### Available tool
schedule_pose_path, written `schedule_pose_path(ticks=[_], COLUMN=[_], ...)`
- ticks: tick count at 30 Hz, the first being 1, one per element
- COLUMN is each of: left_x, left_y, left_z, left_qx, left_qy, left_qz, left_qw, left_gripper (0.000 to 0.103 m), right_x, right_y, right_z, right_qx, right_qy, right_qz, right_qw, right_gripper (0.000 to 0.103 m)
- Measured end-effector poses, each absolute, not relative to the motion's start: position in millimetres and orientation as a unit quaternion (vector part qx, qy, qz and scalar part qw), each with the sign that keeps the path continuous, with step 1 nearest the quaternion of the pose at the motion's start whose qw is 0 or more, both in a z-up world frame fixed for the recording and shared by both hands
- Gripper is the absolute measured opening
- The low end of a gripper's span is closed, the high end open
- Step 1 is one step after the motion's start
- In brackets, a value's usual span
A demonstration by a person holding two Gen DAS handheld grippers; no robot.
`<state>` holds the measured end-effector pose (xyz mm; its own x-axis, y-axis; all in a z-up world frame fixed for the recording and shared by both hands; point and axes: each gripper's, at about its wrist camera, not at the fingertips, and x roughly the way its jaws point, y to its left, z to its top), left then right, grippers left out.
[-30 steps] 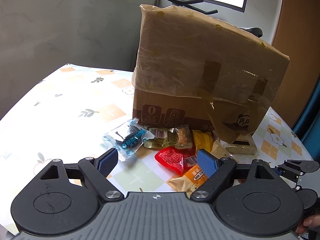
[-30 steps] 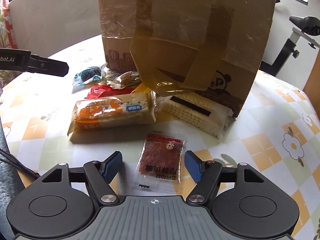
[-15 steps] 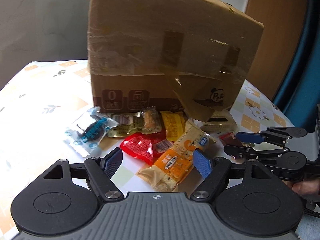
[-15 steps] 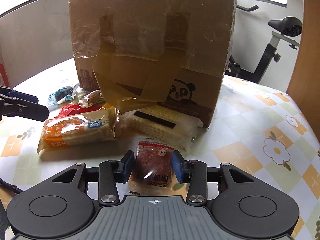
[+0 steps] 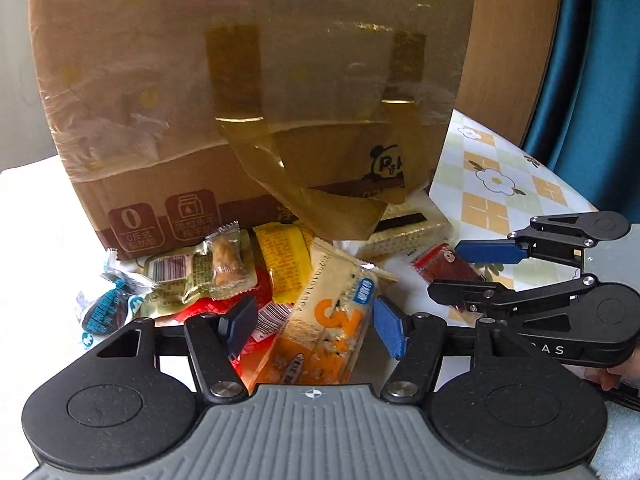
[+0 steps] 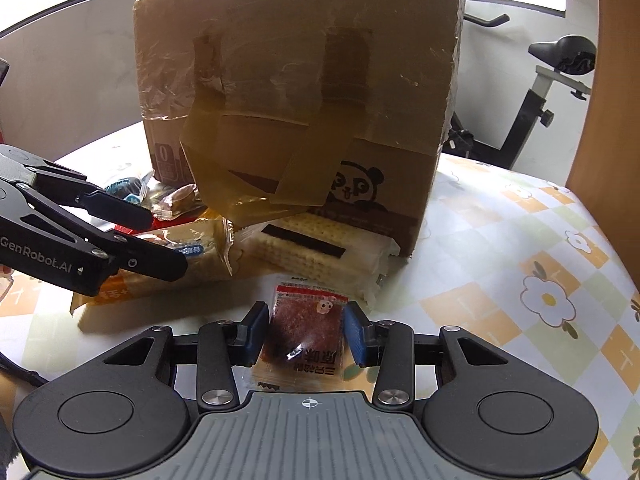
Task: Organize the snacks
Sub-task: 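Grasp the orange cake bar with the left tool while the right tool grasps the red jerky pack, then carry both packs over the box and open both tools to drop them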
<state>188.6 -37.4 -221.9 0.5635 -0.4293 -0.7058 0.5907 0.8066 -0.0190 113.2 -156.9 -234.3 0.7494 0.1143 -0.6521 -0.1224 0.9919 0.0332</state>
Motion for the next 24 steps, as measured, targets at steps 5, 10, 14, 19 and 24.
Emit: schedule_pose_path(ticks=[5,10,14,19,24], left_x=[181.5,167.7,156.7,146.2,139.5], left_y=[-43.2,-37.5,-21.0,-6.1,-3.2], left_z=[-230.6,-228.1,-224.5,-219.9,-215.8], left_qx=[0.135,0.118,0.059,0.028,0.025], left_qy=[0.359,0.348,0.342,0.331,0.325], left_qz=[-0.282,-0.256,-0.226,-0.204,-0.205], left_qw=[0.879,0.894,0.910,0.921,0.923], left_gripper=[0.058,0.043,0.041,0.041,0.041], right_x=[113.1,113.2,113.3,109.1,105.0], right_y=[-158.1,-157.2,-157.1,-155.2,-154.1], right_z=[-234.4,-234.7,-234.5,-233.0,-230.5], right_qx=[-0.001,-0.004,-0.004,-0.012,-0.015], right_qy=[0.348,0.348,0.348,0.338,0.326], right_qz=[0.064,0.064,0.064,0.072,0.076], right_qw=[0.935,0.935,0.935,0.938,0.942], right_gripper=[0.038,0.038,0.038,0.038,0.038])
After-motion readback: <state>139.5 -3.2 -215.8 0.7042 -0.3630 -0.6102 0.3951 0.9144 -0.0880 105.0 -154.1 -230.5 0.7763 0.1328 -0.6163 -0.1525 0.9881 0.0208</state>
